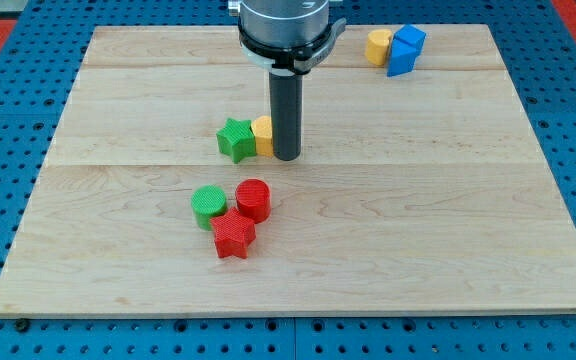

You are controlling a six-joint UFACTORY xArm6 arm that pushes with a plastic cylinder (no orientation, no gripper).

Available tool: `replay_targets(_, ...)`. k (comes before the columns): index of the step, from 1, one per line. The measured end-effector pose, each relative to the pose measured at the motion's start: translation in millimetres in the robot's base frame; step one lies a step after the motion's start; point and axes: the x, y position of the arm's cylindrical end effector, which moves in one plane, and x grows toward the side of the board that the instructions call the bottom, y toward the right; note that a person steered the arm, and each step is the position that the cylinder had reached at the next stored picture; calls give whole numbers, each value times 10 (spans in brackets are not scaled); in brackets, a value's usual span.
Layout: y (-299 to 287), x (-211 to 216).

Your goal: Push the yellow hexagon diagonally to the top right of the red circle

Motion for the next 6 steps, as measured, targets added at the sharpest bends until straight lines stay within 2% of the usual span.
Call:
replay_targets(3, 33, -16)
replay_targets(4, 413, -15)
replay_targets(5, 673, -734)
replay_targets(6, -229, -940)
